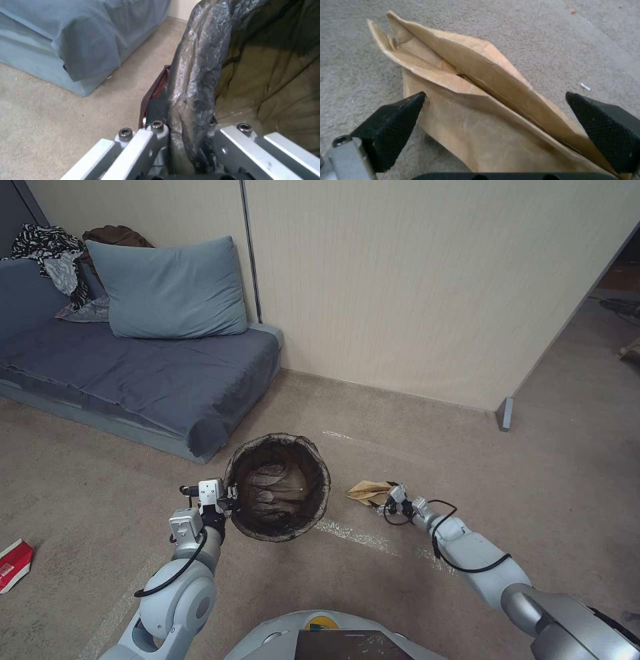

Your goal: Pick up the trash bin, then pick up the garbage from the floor and place it into the trash bin.

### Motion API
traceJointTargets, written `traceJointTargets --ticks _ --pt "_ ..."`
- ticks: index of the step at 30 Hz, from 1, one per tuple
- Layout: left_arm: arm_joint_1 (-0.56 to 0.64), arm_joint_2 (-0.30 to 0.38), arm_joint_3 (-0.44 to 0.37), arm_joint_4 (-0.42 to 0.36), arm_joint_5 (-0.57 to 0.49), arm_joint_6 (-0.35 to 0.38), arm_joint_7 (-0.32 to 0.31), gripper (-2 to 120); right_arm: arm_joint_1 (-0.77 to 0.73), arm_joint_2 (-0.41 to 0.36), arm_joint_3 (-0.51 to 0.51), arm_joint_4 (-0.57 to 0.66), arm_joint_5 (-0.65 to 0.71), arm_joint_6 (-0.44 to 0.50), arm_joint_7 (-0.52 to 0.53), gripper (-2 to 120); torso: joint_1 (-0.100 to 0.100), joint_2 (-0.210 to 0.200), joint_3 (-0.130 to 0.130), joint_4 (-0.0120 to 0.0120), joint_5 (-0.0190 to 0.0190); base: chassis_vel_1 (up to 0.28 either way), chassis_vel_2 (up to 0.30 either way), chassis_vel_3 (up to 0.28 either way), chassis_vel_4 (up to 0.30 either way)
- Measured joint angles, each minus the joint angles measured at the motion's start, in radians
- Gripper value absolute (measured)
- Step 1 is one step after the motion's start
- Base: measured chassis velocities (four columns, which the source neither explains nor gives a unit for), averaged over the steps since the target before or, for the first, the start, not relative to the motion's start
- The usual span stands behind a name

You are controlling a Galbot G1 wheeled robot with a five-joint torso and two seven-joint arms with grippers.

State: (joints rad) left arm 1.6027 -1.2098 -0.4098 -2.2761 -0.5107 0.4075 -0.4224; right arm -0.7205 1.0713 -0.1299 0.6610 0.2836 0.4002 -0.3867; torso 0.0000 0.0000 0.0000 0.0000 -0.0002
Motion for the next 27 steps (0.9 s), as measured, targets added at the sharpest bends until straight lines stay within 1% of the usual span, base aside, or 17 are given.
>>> traceJointTargets --ticks 3,5,8,14,16,17,19,20,21,22,23,25,26,27 --pt "-0.001 0.001 -0.001 -0.001 -0.004 0.0 -0.001 4 0.007 0.016 0.005 -0.02 -0.005 0.0 0.0 100 0.0 0.0 0.0 0.0 0.0 0.0 0.0 0.0 0.0" --pt "-0.006 0.004 -0.001 -0.001 -0.01 0.0 -0.001 4 0.019 0.043 0.016 -0.057 -0.016 -0.003 0.001 100 0.0 0.0 0.0 0.0001 0.0001 0.0 0.0 0.0 0.0" --pt "-0.012 0.005 0.001 0.003 -0.012 -0.002 -0.001 4 0.029 0.052 0.023 -0.075 -0.017 -0.01 0.004 100 0.0 0.0 0.0 0.0002 0.0002 0.0 0.0 0.0 0.0" --pt "-0.021 0.008 0.006 0.01 -0.016 -0.003 -0.001 4 0.039 0.045 0.029 -0.087 -0.017 -0.02 0.008 100 0.0 0.0 0.0 0.0001 0.0001 0.0 0.0 0.0 0.0" --pt "-0.028 0.01 0.01 0.013 -0.019 -0.003 -0.002 4 0.04 0.042 0.036 -0.091 -0.027 -0.029 0.011 92 0.0 0.0 0.0 -0.0002 0.0001 0.0 0.0 0.0 0.0" --pt "-0.028 0.01 0.01 0.013 -0.019 -0.003 -0.002 4 0.04 0.042 0.036 -0.091 -0.027 -0.029 0.011 92 0.0 0.0 0.0 -0.0002 0.0001 0.0 0.0 0.0 0.0" --pt "-0.033 0.013 0.01 0.014 -0.023 -0.003 -0.003 4 0.034 0.042 0.047 -0.087 -0.034 -0.028 0.014 82 0.0 0.0 0.0 0.0 0.0001 0.0 0.0 0.0 0.0" --pt "-0.033 0.013 0.01 0.014 -0.023 -0.003 -0.003 4 0.034 0.042 0.047 -0.087 -0.034 -0.028 0.014 82 0.0 0.0 0.0 0.0 0.0001 0.0 0.0 0.0 0.0" --pt "-0.034 0.015 0.01 0.014 -0.025 -0.003 -0.003 4 0.027 0.038 0.049 -0.073 -0.035 -0.027 0.014 75 0.0 0.0 0.0 0.0 0.0002 0.0 0.0 0.0 0.0" --pt "-0.034 0.016 0.009 0.014 -0.025 -0.003 -0.003 4 0.023 0.034 0.049 -0.064 -0.035 -0.027 0.015 71 0.0 0.0 0.0 0.0 0.0001 0.0 0.0 0.0 0.0" --pt "-0.034 0.016 0.009 0.014 -0.025 -0.003 -0.003 4 0.023 0.034 0.049 -0.064 -0.035 -0.027 0.015 71 0.0 0.0 0.0 0.0 0.0001 0.0 0.0 0.0 0.0" --pt "-0.034 0.018 0.008 0.014 -0.026 -0.004 -0.004 4 0.015 0.028 0.05 -0.047 -0.032 -0.027 0.02 59 0.0 0.0 0.0 -0.0002 0.0001 0.0 0.0 0.0 0.0" --pt "-0.034 0.018 0.008 0.014 -0.026 -0.004 -0.004 4 0.015 0.028 0.05 -0.047 -0.032 -0.027 0.02 59 0.0 0.0 0.0 -0.0002 0.0001 0.0 0.0 0.0 0.0" --pt "-0.034 0.018 0.008 0.014 -0.026 -0.005 -0.004 4 0.012 0.028 0.05 -0.041 -0.031 -0.027 0.023 55 0.0 0.0 0.0 -0.0001 0.0001 0.0 0.0 0.0 0.0"
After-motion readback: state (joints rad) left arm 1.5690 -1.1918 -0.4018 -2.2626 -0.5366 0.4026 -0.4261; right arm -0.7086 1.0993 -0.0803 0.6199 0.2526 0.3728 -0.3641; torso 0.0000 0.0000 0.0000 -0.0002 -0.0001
